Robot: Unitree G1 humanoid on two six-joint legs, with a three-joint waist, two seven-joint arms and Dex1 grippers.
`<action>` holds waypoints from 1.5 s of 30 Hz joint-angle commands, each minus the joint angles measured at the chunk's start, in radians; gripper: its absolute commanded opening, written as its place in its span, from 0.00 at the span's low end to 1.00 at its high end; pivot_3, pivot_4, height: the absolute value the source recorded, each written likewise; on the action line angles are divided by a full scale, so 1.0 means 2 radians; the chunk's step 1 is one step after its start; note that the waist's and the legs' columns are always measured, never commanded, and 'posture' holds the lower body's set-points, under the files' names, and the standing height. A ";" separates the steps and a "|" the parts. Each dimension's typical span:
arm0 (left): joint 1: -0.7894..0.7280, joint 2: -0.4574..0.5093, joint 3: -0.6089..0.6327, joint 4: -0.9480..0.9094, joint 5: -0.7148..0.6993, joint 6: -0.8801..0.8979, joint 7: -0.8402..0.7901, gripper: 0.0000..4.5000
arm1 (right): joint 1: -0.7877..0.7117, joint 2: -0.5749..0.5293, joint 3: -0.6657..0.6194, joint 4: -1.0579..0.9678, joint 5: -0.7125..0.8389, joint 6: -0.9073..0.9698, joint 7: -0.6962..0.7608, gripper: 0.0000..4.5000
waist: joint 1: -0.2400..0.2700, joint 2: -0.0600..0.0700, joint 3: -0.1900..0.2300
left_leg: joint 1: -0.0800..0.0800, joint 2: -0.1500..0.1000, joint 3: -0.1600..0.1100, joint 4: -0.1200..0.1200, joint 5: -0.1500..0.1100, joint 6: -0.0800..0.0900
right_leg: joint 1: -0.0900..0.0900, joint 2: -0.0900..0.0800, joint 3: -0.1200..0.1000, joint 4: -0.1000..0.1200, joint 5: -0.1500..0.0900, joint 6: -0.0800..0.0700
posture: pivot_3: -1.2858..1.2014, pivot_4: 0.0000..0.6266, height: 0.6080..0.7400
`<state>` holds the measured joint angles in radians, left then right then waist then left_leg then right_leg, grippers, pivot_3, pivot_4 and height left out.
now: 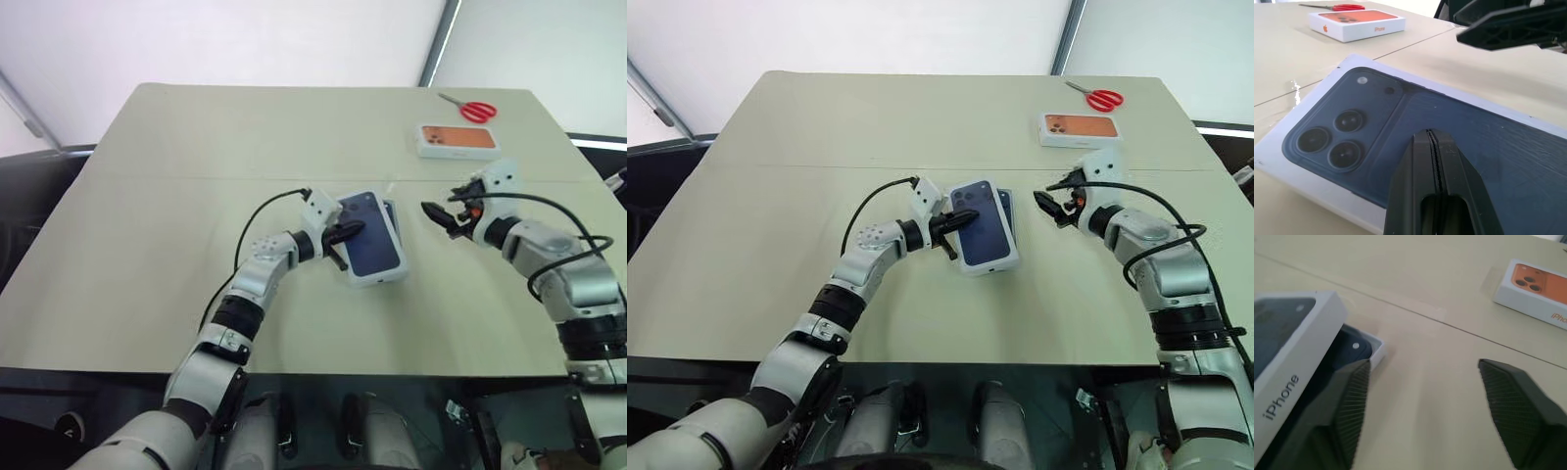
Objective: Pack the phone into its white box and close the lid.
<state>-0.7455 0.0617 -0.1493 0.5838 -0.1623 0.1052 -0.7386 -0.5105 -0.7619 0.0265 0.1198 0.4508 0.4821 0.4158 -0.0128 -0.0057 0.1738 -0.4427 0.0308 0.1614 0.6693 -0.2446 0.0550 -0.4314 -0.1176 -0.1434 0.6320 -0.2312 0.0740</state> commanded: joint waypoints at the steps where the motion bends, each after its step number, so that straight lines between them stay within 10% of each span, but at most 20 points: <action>1: 0.003 0.021 0.011 -0.046 -0.009 0.024 -0.010 0.00 | -0.008 0.003 -0.007 0.003 -0.040 -0.034 0.019 0.37 | 0.000 0.000 0.000 | 0.000 0.000 0.000 0.000 0.000 0.000 | 0.000 0.000 0.000 0.000 0.000 0.000 | 0.52 0.24 0.98; 5: 0.031 0.063 -0.014 -0.108 0.002 0.053 -0.046 0.00 | -0.005 0.007 0.007 0.005 -0.078 -0.064 0.052 0.01 | 0.001 0.000 0.000 | 0.000 0.000 0.000 0.000 0.000 0.000 | 0.000 0.000 0.000 0.000 0.000 0.000 | 0.52 0.24 0.98; 12: 0.041 0.105 -0.014 -0.102 0.011 0.060 -0.060 0.00 | 0.012 0.008 0.026 -0.017 -0.115 -0.077 0.108 0.01 | 0.001 0.000 0.000 | 0.000 0.000 0.000 0.000 0.000 0.000 | 0.000 0.000 0.000 0.000 0.000 0.000 | 0.52 0.24 0.98; 45: -0.036 0.000 -0.001 0.056 0.037 -0.015 -0.002 0.00 | 0.039 0.047 0.016 -0.061 -0.172 -0.057 0.110 0.01 | 0.002 0.000 0.000 | 0.000 0.000 -0.001 0.001 0.000 0.000 | 0.001 0.000 -0.001 0.000 0.000 0.000 | 0.52 0.24 0.98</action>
<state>-0.7951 0.0808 -0.1422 0.7122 -0.0881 0.0927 -0.7342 -0.4176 -0.6684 0.0898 0.0087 0.1102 0.3862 0.6367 -0.0093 -0.0056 0.1738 -0.4427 0.0303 0.1602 0.6718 -0.2447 0.0552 -0.4299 -0.1178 -0.1449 0.6328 -0.2311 0.0740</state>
